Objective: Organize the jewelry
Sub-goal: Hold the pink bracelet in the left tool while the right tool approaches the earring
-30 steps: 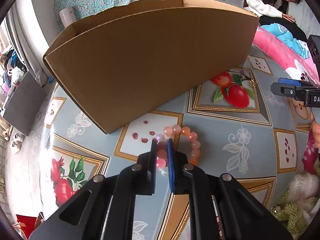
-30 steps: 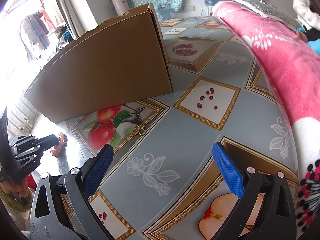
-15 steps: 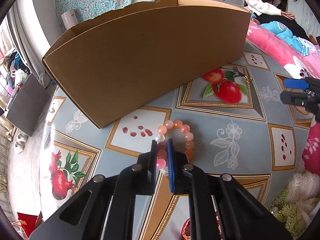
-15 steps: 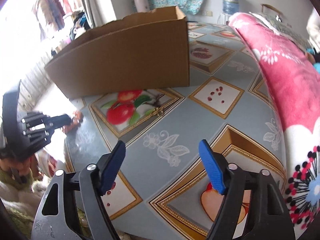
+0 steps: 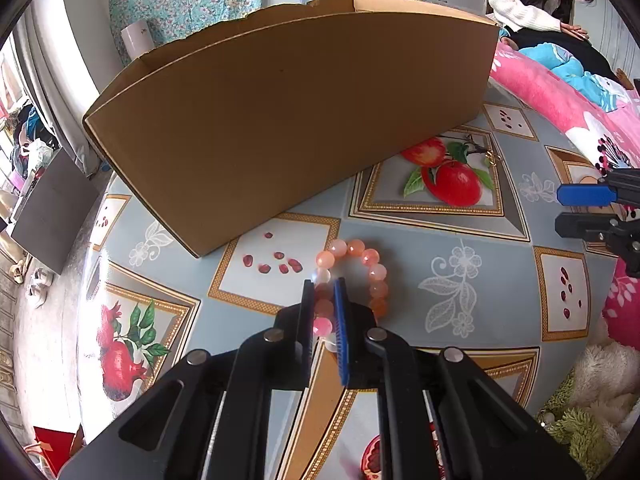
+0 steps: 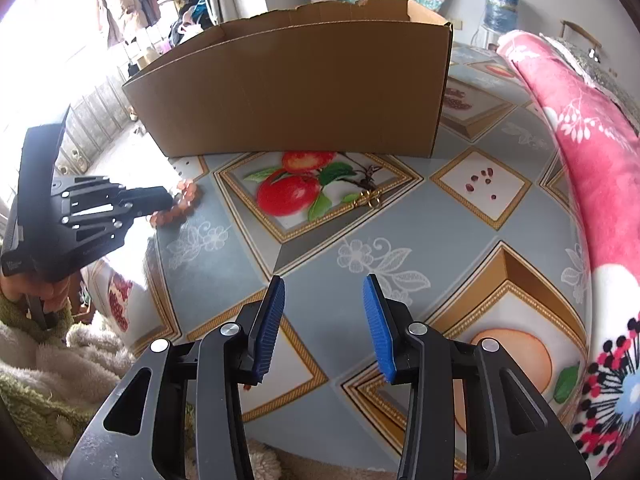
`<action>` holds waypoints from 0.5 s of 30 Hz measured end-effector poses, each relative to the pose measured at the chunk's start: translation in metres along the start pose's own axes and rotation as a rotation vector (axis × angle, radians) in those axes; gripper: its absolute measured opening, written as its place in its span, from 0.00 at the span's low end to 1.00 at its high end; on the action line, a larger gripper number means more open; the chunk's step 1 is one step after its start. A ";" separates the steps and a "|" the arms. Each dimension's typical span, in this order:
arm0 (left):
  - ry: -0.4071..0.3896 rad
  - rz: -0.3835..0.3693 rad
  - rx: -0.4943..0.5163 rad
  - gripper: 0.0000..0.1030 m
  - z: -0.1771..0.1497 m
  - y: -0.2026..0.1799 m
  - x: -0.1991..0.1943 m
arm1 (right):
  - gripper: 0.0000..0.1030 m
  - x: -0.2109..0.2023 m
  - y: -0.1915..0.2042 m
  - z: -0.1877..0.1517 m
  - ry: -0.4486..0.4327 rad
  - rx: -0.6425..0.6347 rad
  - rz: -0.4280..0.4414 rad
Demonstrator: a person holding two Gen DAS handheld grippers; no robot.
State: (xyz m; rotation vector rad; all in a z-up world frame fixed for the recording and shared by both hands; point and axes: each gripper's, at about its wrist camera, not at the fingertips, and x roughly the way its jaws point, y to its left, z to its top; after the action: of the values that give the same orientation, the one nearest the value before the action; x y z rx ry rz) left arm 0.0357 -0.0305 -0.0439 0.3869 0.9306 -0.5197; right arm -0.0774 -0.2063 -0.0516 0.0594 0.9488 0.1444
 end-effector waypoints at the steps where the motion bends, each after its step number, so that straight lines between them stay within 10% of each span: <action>1: 0.000 0.000 0.000 0.09 0.000 0.000 0.000 | 0.37 -0.001 0.000 -0.001 0.004 -0.002 -0.004; 15: -0.012 -0.006 0.001 0.09 0.001 0.000 0.001 | 0.36 0.004 -0.010 0.022 -0.048 0.009 -0.052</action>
State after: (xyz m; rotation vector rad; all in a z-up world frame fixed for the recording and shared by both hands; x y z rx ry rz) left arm 0.0372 -0.0312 -0.0444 0.3817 0.9203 -0.5273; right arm -0.0560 -0.2150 -0.0429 0.0459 0.9021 0.0903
